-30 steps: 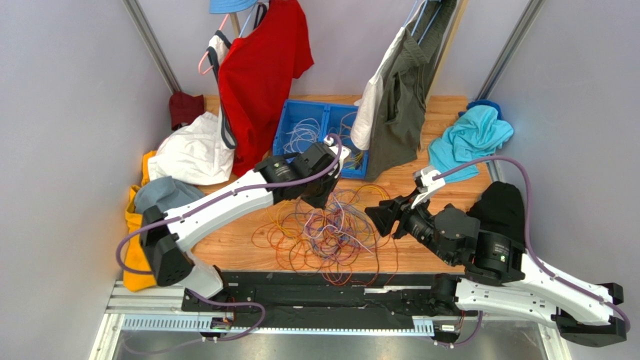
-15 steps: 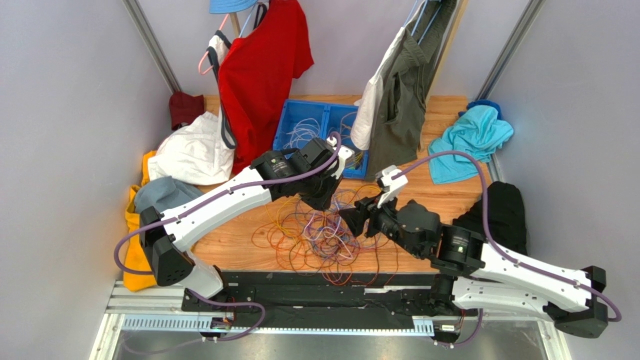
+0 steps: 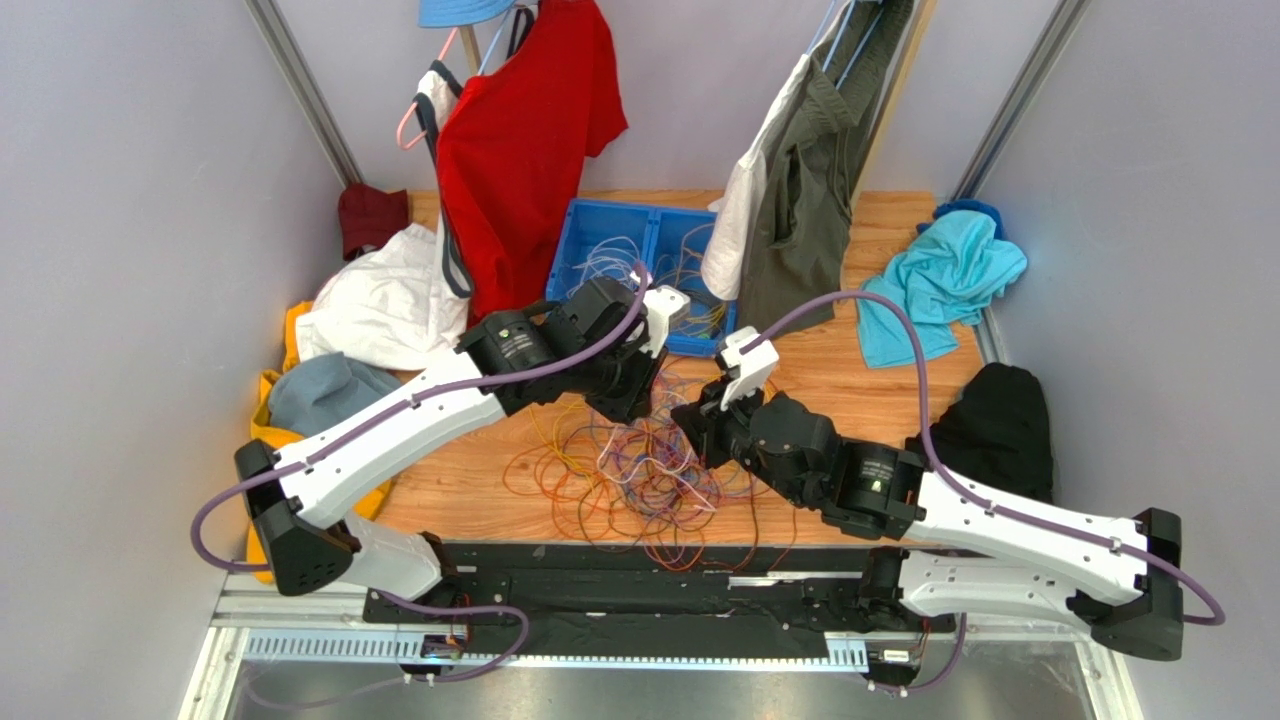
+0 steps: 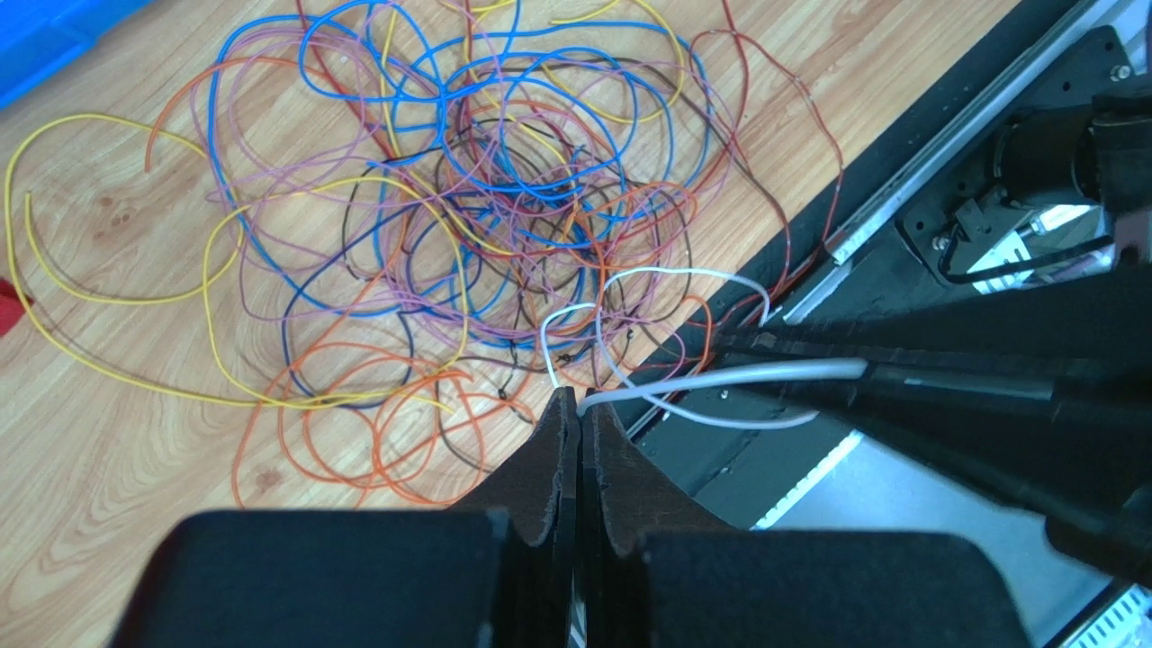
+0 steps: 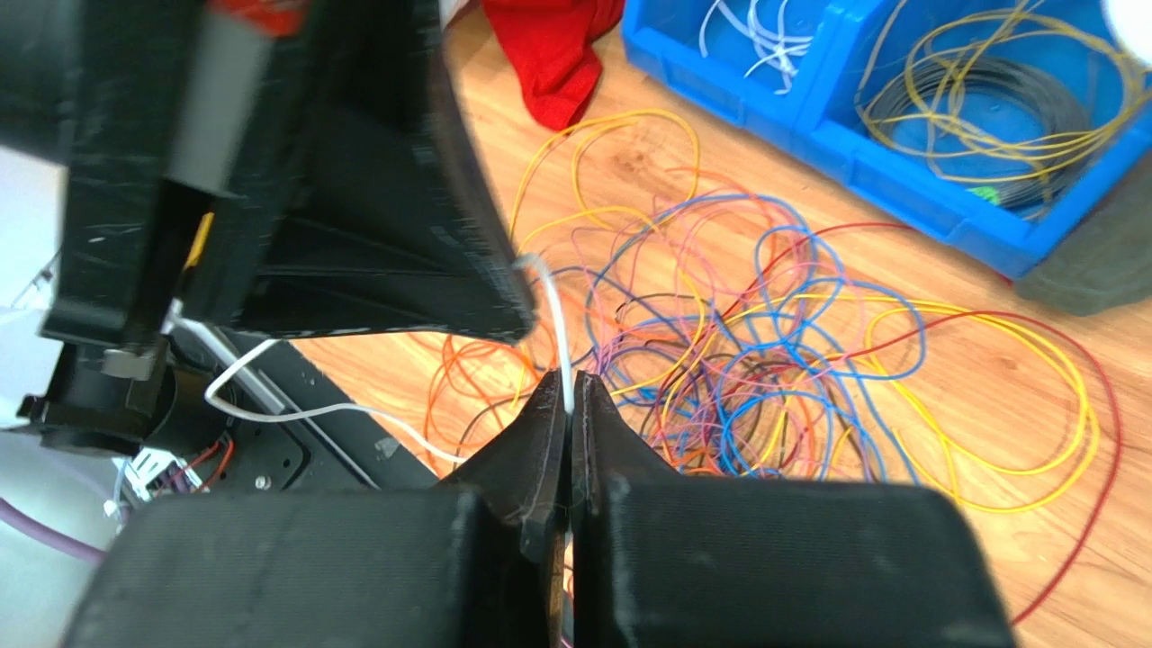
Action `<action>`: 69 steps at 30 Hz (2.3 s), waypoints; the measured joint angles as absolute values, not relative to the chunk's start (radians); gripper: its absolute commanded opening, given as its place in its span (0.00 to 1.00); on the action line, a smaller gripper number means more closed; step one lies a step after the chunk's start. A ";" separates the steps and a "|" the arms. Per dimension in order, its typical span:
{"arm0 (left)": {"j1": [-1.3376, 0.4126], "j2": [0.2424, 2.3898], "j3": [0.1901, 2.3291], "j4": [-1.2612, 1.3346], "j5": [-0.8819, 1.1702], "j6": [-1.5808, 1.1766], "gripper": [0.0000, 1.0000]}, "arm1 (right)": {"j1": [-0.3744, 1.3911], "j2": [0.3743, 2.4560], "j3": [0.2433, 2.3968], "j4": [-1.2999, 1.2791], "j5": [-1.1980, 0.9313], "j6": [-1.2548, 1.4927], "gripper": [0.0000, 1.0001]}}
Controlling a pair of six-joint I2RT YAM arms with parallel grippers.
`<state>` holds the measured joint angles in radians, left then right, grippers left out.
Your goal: Untangle the cables
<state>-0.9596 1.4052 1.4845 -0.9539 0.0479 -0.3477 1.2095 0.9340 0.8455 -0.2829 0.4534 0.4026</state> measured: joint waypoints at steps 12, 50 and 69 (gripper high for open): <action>-0.964 1.163 1.246 -0.703 0.171 -0.345 0.00 | 1.187 0.866 0.844 -0.306 0.470 0.404 0.00; -0.776 1.678 2.209 -1.059 0.099 -0.353 0.00 | 1.168 0.744 0.670 -0.355 0.455 0.424 0.66; -0.776 1.650 2.204 -1.083 0.137 -0.357 0.00 | 1.159 1.147 0.619 0.051 0.365 0.449 0.00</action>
<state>-0.7765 1.6501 2.2036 -1.0832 0.1371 -0.3569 1.1591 1.1469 0.6193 0.0513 0.3653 0.4488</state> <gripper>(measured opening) 0.011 0.339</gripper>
